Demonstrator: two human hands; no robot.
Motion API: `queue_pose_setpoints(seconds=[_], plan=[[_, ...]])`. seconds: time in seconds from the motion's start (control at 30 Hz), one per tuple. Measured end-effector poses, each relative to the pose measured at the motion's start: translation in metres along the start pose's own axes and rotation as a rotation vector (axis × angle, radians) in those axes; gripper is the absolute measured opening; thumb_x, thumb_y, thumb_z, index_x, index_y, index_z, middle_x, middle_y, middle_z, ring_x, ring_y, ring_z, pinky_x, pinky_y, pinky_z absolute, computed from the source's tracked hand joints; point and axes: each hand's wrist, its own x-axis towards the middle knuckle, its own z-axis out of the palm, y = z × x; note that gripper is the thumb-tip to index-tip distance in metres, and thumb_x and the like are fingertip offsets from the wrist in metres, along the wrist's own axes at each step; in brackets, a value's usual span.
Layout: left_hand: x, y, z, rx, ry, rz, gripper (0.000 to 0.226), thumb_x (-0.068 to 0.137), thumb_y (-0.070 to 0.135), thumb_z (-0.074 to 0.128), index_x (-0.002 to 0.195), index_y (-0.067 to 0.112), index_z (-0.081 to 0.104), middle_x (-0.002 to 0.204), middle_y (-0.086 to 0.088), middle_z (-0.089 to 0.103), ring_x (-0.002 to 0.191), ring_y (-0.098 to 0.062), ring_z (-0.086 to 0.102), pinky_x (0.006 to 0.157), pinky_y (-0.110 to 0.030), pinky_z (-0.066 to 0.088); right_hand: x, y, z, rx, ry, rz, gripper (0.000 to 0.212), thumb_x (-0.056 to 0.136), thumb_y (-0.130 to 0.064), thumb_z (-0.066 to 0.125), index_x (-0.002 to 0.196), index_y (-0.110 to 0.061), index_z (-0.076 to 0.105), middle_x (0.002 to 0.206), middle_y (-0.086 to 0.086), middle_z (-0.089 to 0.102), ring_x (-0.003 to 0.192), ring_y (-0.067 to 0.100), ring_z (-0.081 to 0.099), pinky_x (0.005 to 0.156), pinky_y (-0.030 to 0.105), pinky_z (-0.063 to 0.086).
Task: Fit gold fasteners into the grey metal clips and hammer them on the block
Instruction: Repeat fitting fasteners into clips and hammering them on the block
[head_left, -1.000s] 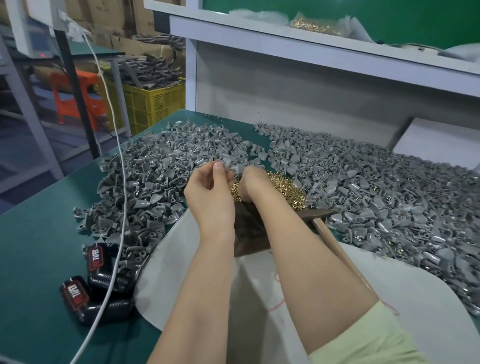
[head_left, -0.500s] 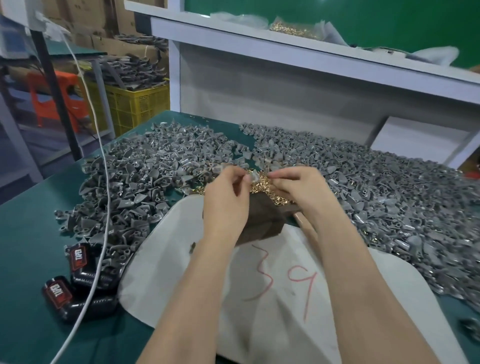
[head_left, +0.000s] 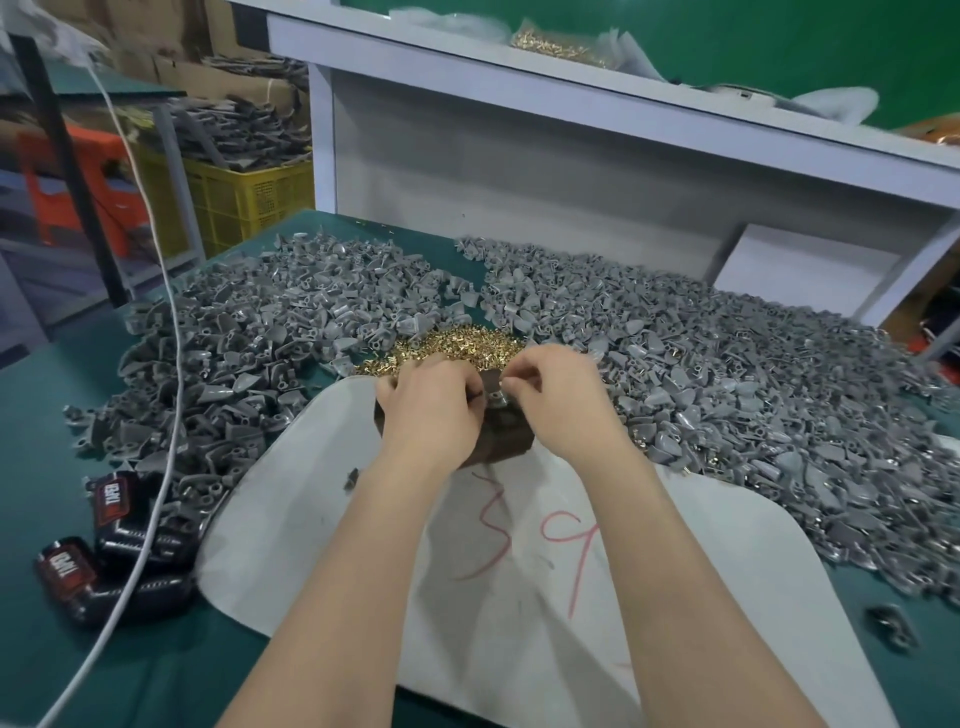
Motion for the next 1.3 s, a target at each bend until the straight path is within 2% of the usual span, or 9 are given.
queue_pose_setpoints(seconds=[0.1,0.27,0.43,0.5,0.63,0.8,0.9,1.03,1.3], plan=[[0.0,-0.001,0.0,-0.003,-0.005,0.011,0.011,0.092,0.024,0.054,0.095,0.027,0.065,0.105,0.003,0.054,0.109,-0.025,0.044,0.079,-0.033,0.018,0.0,-0.006,0.001,-0.158,-0.07,-0.043,0.014,0.093,-0.011,0.054,0.098,-0.01,0.066,0.101,0.006,0.058,0.088,0.019,0.051,0.08,0.029,0.043],[0.0,0.001,0.0,0.019,0.004,0.02,0.015,0.092,0.022,0.053,0.097,0.025,0.066,0.105,0.001,0.055,0.107,-0.025,0.044,0.078,-0.032,0.019,0.002,-0.011,0.002,-0.209,-0.133,-0.05,0.015,0.092,-0.008,0.053,0.1,-0.011,0.064,0.107,0.01,0.055,0.099,0.025,0.053,0.087,0.034,0.043],[0.0,0.002,0.0,-0.009,0.01,0.008,0.012,0.092,0.026,0.055,0.094,0.026,0.067,0.106,0.002,0.056,0.109,-0.025,0.045,0.08,-0.033,0.02,-0.002,-0.003,0.01,-0.031,-0.063,0.033,0.009,0.091,-0.013,0.057,0.092,-0.014,0.066,0.096,0.004,0.051,0.091,0.022,0.053,0.084,0.03,0.041],[0.0,0.002,0.001,-0.009,0.015,0.006,0.013,0.092,0.025,0.054,0.091,0.027,0.067,0.1,0.004,0.054,0.107,-0.024,0.046,0.08,-0.033,0.021,-0.004,0.001,0.014,0.065,-0.04,0.067,0.008,0.09,-0.013,0.059,0.086,-0.019,0.064,0.097,0.003,0.057,0.088,0.018,0.054,0.086,0.03,0.043],[0.001,0.001,0.001,-0.017,0.012,0.005,0.013,0.091,0.023,0.055,0.089,0.026,0.067,0.1,0.004,0.055,0.107,-0.024,0.047,0.084,-0.035,0.026,-0.007,0.007,0.019,0.181,-0.008,0.089,0.012,0.088,-0.014,0.062,0.083,-0.025,0.062,0.099,0.002,0.063,0.077,0.005,0.052,0.074,0.016,0.037],[0.001,0.001,0.002,-0.01,0.015,0.006,0.014,0.092,0.024,0.055,0.094,0.025,0.069,0.106,0.0,0.058,0.107,-0.025,0.047,0.088,-0.037,0.031,-0.009,0.008,0.022,0.23,0.05,0.075,0.01,0.088,-0.01,0.061,0.086,-0.016,0.068,0.096,0.004,0.062,0.081,0.011,0.054,0.079,0.021,0.04],[0.002,0.001,0.002,-0.011,0.018,0.005,0.015,0.092,0.024,0.054,0.093,0.025,0.069,0.105,0.0,0.058,0.107,-0.025,0.047,0.087,-0.037,0.031,-0.009,0.004,0.023,0.172,0.096,0.048,0.009,0.088,-0.008,0.06,0.087,-0.01,0.069,0.091,0.0,0.055,0.08,0.011,0.05,0.078,0.021,0.038],[0.002,0.001,0.003,-0.008,0.025,0.005,0.016,0.093,0.025,0.055,0.099,0.022,0.069,0.108,-0.001,0.06,0.108,-0.026,0.048,0.088,-0.037,0.032,-0.009,-0.003,0.025,0.038,0.121,0.019,0.01,0.09,-0.01,0.057,0.086,-0.006,0.065,0.089,-0.001,0.046,0.079,0.013,0.044,0.069,0.021,0.03],[0.002,0.0,0.003,0.004,0.037,0.013,0.016,0.091,0.023,0.055,0.099,0.023,0.069,0.109,-0.001,0.06,0.109,-0.026,0.048,0.088,-0.037,0.032,-0.007,-0.009,0.022,-0.058,0.086,0.098,0.011,0.092,-0.012,0.054,0.09,-0.007,0.063,0.1,0.005,0.053,0.092,0.021,0.053,0.068,0.021,0.027]])
